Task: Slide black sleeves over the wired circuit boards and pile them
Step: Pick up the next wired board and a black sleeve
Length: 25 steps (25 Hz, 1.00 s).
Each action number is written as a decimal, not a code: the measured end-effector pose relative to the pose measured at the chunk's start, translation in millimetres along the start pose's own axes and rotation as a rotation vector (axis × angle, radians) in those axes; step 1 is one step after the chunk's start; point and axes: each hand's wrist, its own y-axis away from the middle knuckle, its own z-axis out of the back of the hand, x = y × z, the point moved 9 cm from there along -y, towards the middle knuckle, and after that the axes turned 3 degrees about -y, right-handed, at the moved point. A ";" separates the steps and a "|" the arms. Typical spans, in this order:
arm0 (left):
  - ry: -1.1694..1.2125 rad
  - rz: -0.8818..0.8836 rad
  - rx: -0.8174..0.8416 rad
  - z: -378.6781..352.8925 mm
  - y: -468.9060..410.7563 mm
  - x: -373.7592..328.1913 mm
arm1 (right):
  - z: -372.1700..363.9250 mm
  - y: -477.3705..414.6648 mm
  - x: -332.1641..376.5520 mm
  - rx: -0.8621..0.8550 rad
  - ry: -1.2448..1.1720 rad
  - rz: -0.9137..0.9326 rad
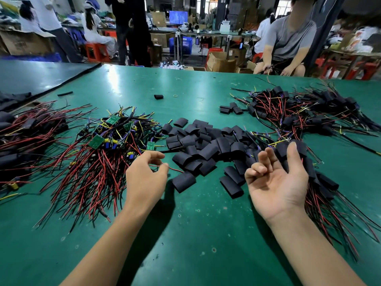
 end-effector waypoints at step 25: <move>-0.345 0.018 -0.022 12.4 -12.1 17.0 | -3.0 -0.8 -27.8 0.238 1.843 0.516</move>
